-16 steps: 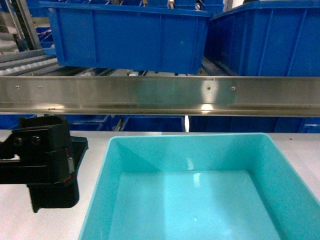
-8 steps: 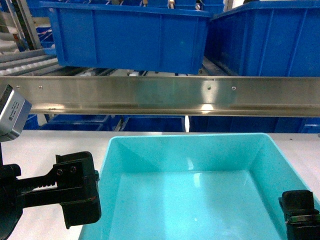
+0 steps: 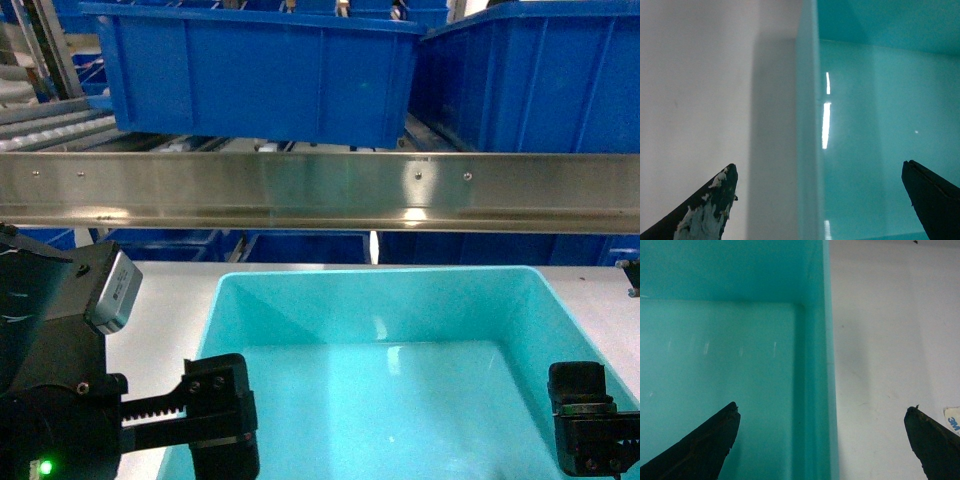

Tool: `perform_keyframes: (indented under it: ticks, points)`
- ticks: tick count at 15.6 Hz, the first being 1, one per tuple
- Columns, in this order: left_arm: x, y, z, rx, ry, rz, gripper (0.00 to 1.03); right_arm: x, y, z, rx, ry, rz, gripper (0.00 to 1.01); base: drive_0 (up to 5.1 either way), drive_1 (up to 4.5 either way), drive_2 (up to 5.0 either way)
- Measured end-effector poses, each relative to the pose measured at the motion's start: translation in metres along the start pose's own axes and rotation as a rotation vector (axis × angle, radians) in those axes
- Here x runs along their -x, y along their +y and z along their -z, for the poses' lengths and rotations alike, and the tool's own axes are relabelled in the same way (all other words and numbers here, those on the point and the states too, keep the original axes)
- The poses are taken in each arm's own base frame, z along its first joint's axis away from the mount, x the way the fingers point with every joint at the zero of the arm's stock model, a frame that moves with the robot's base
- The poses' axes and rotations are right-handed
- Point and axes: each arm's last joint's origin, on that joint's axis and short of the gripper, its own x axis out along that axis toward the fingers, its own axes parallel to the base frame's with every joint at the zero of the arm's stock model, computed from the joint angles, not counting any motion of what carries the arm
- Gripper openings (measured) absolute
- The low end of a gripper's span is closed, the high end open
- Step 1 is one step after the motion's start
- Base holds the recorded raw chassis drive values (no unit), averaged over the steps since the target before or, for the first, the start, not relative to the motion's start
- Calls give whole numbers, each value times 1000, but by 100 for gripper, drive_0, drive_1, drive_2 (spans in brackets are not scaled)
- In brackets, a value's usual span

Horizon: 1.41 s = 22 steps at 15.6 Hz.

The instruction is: Organize blue bins on left shelf correctly

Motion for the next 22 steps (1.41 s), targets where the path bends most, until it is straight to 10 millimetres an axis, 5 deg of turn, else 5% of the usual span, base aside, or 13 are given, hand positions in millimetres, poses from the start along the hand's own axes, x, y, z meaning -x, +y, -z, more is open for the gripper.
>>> perform_keyframes:
  ticks: [7,18,19,22]
  points:
    - [-5,0,21,46,63,-53,98,-6,-3,3,-2,-15,11,98,0,0,0]
    - [-10,3,26,49,76,-82,98,-16,0,21,17,36,27,98,0,0,0]
    - [-10,3,26,49,76,-82,96,-16,0,21,17,36,27,90,0,0,0]
    - [-10,3,26,49,75,-81,65,-16,0,21,17,36,27,61,0,0,0]
